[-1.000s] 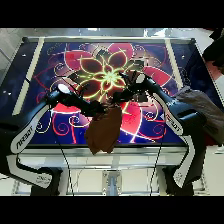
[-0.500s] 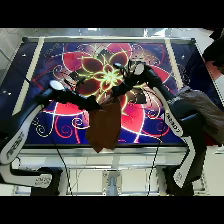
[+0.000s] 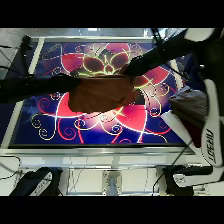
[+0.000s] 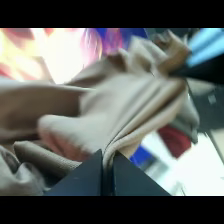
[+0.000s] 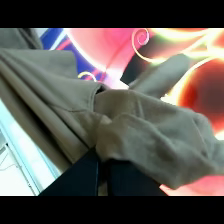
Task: Fold the shirts.
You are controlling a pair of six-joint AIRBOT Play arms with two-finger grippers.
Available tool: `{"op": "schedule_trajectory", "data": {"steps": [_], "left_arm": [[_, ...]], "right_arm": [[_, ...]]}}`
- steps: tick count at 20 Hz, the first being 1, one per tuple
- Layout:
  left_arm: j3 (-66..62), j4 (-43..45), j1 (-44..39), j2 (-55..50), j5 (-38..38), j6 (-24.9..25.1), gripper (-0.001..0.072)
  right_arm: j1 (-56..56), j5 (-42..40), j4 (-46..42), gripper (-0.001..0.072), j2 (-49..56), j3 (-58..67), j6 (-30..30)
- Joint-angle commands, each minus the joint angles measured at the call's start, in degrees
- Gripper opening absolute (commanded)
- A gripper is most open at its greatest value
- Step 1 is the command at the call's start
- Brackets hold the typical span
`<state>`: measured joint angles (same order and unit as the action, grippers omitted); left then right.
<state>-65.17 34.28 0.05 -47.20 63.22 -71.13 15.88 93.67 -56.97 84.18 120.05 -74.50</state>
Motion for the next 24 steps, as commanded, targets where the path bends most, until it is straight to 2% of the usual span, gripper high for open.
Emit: {"op": "schedule_trajectory", "data": {"steps": [1, 3, 5, 8, 11, 12, 13, 14, 15, 17, 18, 20, 21, 24], "left_arm": [[0.0, 0.7, 0.7, 11.3, -7.3, 0.0, 0.0010], [0.0, 1.1, 0.7, 14.7, -6.6, 0.0, 0.0010], [0.1, 5.1, 0.7, 15.4, -4.2, -0.2, 0.0010], [0.2, 17.7, 0.7, 12.5, 1.8, -7.1, 0.0010], [0.2, 23.7, 0.7, 7.3, 3.2, -7.7, 0.0010], [0.2, 25.3, 0.7, 4.8, 3.0, -7.6, 0.0011], [0.2, 26.9, 0.7, 1.9, 3.0, -7.5, 0.0010], [0.2, 28.5, 0.7, -1.3, 2.5, -7.5, 0.0010], [0.2, 30.3, 0.7, -4.8, 1.8, -7.5, 0.0011], [0.2, 32.5, 0.8, -13.0, -2.1, -7.5, 0.0012], [0.2, 32.7, 0.9, -16.4, -4.6, -7.6, 0.0059], [-0.3, 32.6, 1.1, -20.9, -9.5, -7.6, 0.0544], [-0.9, 32.6, 1.6, -21.6, -11.6, -7.6, 0.0680], [-3.6, 33.9, 5.8, -19.4, -13.9, -7.6, 0.0690]], "right_arm": [[3.8, 0.4, -3.0, 0.0016, -12.2, 0.5, -2.5], [7.4, -4.5, -3.1, 0.0016, -16.9, 0.5, -3.3], [10.7, -8.8, -3.5, 0.0015, -18.3, 0.4, -3.5], [12.5, -10.3, -5.4, 0.0015, -16.7, -6.8, -3.6], [12.3, -11.5, -7.1, 0.0018, -10.9, -16.4, -4.5], [12.3, -13.2, -7.1, 0.0051, -8.0, -19.0, -4.5], [12.3, -15.6, -7.1, 0.0193, -4.7, -20.8, -4.6], [12.3, -17.9, -7.2, 0.0374, -1.5, -21.7, -4.9], [12.3, -20.3, -7.4, 0.0419, 2.0, -21.8, -5.1], [12.2, -24.1, -8.4, 0.0419, 6.9, -21.8, -5.8], [11.8, -25.3, -9.5, 0.0418, 8.3, -21.7, -5.8], [9.5, -24.6, -14.1, 0.0415, 8.5, -21.5, -5.8], [7.7, -22.5, -17.0, 0.0407, 8.0, -21.0, -5.8], [-0.6, -13.9, -23.1, 0.0408, 4.9, -20.1, -5.7]]}}
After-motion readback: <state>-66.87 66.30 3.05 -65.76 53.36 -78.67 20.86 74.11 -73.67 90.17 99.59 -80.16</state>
